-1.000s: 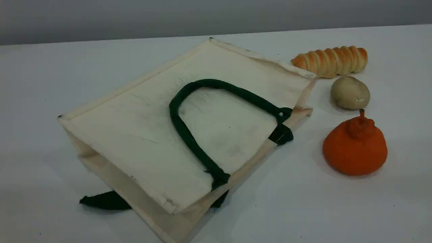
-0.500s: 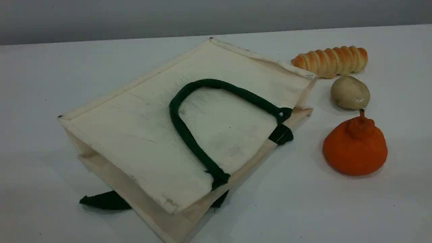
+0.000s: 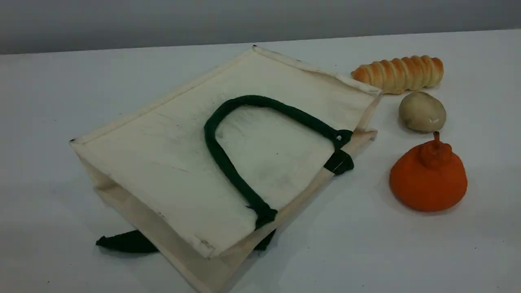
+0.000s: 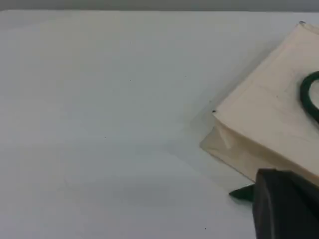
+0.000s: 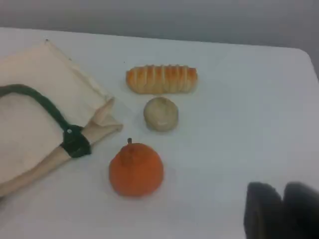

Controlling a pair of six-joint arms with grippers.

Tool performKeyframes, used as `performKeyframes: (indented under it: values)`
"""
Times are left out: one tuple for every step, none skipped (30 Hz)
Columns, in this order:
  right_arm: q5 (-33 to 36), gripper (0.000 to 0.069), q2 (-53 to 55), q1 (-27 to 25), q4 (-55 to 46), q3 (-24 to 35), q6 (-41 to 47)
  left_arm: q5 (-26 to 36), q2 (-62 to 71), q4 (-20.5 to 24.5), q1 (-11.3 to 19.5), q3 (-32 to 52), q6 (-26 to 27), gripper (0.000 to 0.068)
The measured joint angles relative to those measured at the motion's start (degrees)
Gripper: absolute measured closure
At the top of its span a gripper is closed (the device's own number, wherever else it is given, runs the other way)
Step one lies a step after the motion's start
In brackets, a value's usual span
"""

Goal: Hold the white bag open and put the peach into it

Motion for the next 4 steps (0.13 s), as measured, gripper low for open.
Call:
performKeyframes:
  values:
    - [0.0,0.0614,0.0,0.0,0.0,0.0,0.0,0.0,0.0,0.0,0.0,0.0,0.0,0.0652]
    - [0.0,0.0612,0.0,0.0,0.0,0.0,0.0,0.0,0.0,0.0,0.0,0.0,0.0,0.0652]
    - [0.0,0.0610,0.0,0.0,0.0,0.0,0.0,0.0,0.0,0.0,0.0,0.0,0.0,0.0652]
    - [0.0,0.0608,0.0,0.0,0.0,0.0,-0.1,0.0,0.0,0.0,0.0,0.0,0.0,0.0652]
